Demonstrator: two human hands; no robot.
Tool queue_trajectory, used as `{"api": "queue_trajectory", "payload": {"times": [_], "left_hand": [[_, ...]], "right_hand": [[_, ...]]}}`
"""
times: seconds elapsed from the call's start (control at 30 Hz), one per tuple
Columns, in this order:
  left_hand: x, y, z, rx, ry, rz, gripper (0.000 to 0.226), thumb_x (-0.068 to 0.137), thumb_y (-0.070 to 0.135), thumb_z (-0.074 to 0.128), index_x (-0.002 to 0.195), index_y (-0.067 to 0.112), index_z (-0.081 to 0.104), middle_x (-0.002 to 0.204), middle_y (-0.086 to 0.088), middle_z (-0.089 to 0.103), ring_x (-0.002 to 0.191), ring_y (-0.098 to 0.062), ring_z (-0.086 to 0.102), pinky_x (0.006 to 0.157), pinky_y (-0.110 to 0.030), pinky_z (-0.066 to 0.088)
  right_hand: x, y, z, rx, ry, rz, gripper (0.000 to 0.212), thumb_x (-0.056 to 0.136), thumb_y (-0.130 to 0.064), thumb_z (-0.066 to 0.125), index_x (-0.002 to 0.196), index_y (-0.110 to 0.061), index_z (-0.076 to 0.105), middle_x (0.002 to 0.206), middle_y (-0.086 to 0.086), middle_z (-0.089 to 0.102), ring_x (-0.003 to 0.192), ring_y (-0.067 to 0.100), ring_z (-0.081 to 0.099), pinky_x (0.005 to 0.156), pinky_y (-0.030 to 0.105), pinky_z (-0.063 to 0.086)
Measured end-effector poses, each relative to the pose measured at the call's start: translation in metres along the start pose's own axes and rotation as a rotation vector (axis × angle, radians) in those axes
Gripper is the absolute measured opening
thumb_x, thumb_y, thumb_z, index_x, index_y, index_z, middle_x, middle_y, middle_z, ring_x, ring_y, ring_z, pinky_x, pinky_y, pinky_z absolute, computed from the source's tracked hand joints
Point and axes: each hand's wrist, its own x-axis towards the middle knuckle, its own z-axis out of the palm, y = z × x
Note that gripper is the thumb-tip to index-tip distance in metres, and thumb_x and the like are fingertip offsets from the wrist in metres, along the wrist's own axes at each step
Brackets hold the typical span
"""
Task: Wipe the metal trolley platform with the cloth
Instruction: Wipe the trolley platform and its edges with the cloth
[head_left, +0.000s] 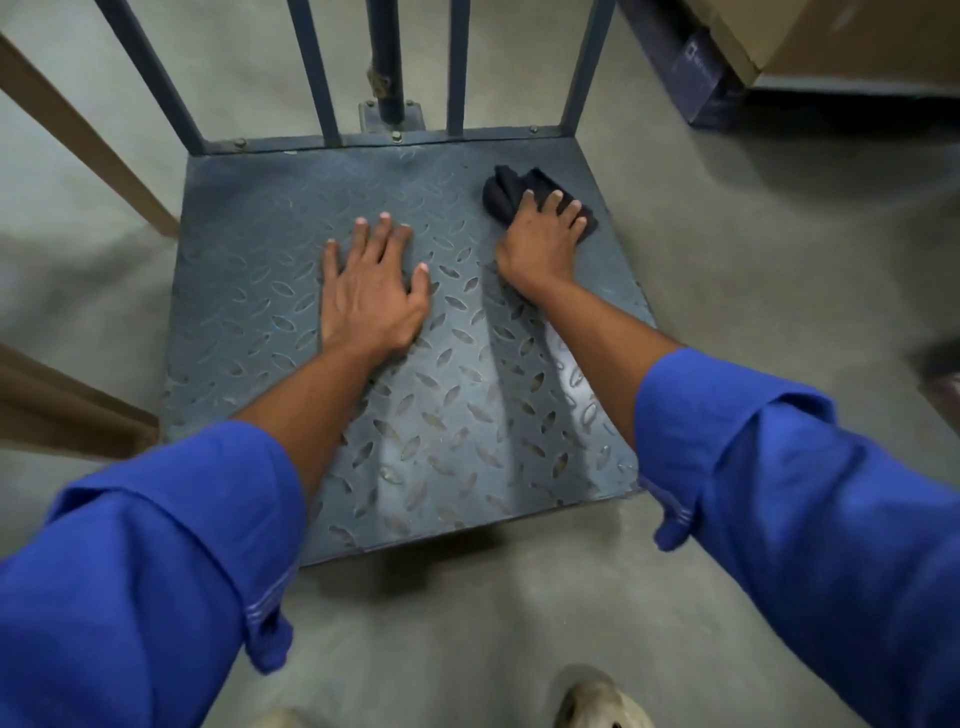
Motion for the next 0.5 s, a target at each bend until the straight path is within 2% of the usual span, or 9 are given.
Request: {"api": "queue_trajectory", "payload": {"times": [0.03, 0.1, 0.17, 0.23, 0.3, 0.33, 0.4, 0.43, 0.5], "left_hand": [[0.000, 0.000, 0.001, -0.006, 0.014, -0.019, 0.069, 0.107, 0.056, 0.023, 0.166, 0.022, 0.022, 0.176, -0.003, 0.012, 0.163, -0.023, 0.005, 0.131, -0.053, 0.000], [0.000, 0.000, 0.003, -0.016, 0.041, -0.056, 0.070, 0.106, 0.056, 0.022, 0.166, 0.019, 0.022, 0.176, -0.004, 0.012, 0.163, -0.022, 0.005, 0.131, -0.052, 0.002], [-0.001, 0.000, 0.005, -0.012, 0.062, -0.074, 0.071, 0.106, 0.055, 0.021, 0.166, 0.018, 0.022, 0.176, -0.004, 0.013, 0.163, -0.022, 0.006, 0.131, -0.052, 0.004], [-0.001, 0.000, 0.007, 0.002, 0.074, -0.079, 0.071, 0.105, 0.056, 0.020, 0.166, 0.019, 0.023, 0.175, -0.004, 0.014, 0.163, -0.022, 0.007, 0.131, -0.051, 0.004], [-0.001, 0.002, 0.007, 0.013, 0.078, -0.079, 0.071, 0.105, 0.055, 0.021, 0.166, 0.019, 0.023, 0.175, -0.004, 0.014, 0.163, -0.022, 0.007, 0.131, -0.052, 0.004], [-0.002, 0.002, 0.007, 0.015, 0.077, -0.082, 0.070, 0.105, 0.055, 0.022, 0.165, 0.019, 0.023, 0.175, -0.004, 0.015, 0.163, -0.022, 0.006, 0.131, -0.052, 0.004], [-0.002, 0.004, 0.005, 0.017, 0.079, -0.088, 0.069, 0.106, 0.054, 0.024, 0.165, 0.019, 0.025, 0.175, -0.004, 0.016, 0.162, -0.023, 0.007, 0.131, -0.052, 0.004], [-0.002, 0.004, 0.005, 0.018, 0.081, -0.088, 0.069, 0.105, 0.054, 0.025, 0.164, 0.019, 0.026, 0.175, -0.004, 0.017, 0.162, -0.023, 0.007, 0.131, -0.052, 0.005], [-0.001, 0.004, 0.005, 0.017, 0.081, -0.093, 0.069, 0.105, 0.054, 0.026, 0.164, 0.019, 0.027, 0.175, -0.004, 0.017, 0.162, -0.022, 0.008, 0.131, -0.052, 0.005]], "right_hand": [[0.002, -0.013, -0.001, 0.026, 0.004, -0.057, 0.057, 0.101, -0.022, 0.052, 0.155, -0.010, 0.038, 0.160, 0.027, 0.034, 0.148, 0.050, 0.029, 0.124, 0.055, 0.023], [0.003, -0.035, -0.009, 0.176, 0.009, -0.174, 0.039, 0.100, -0.018, 0.051, 0.138, -0.012, 0.058, 0.138, 0.023, 0.059, 0.129, 0.043, 0.052, 0.104, 0.045, 0.043], [0.012, -0.041, -0.021, 0.402, 0.064, -0.176, 0.032, 0.098, -0.010, 0.049, 0.126, -0.012, 0.066, 0.121, 0.021, 0.069, 0.116, 0.042, 0.060, 0.087, 0.041, 0.046], [0.030, -0.031, -0.031, 0.466, 0.242, -0.059, 0.037, 0.093, -0.005, 0.049, 0.125, -0.013, 0.066, 0.116, 0.019, 0.071, 0.111, 0.040, 0.063, 0.081, 0.041, 0.046], [0.047, -0.012, -0.028, 0.281, 0.353, 0.012, 0.041, 0.094, -0.003, 0.049, 0.132, -0.011, 0.063, 0.121, 0.020, 0.069, 0.113, 0.039, 0.062, 0.089, 0.042, 0.049], [0.052, -0.007, -0.021, 0.158, 0.309, 0.020, 0.042, 0.097, -0.004, 0.046, 0.137, -0.009, 0.059, 0.130, 0.022, 0.066, 0.121, 0.041, 0.059, 0.100, 0.045, 0.048], [0.057, -0.012, -0.003, -0.017, 0.188, 0.021, 0.049, 0.102, -0.010, 0.039, 0.150, -0.008, 0.047, 0.149, 0.026, 0.050, 0.138, 0.049, 0.043, 0.119, 0.056, 0.032], [0.057, -0.021, 0.003, -0.051, 0.140, -0.001, 0.053, 0.102, -0.011, 0.038, 0.155, -0.010, 0.041, 0.155, 0.025, 0.044, 0.142, 0.051, 0.037, 0.121, 0.058, 0.027], [0.054, -0.046, 0.002, -0.004, 0.065, -0.160, 0.057, 0.101, -0.011, 0.043, 0.157, -0.018, 0.042, 0.152, 0.022, 0.048, 0.140, 0.046, 0.042, 0.119, 0.054, 0.032]]}}
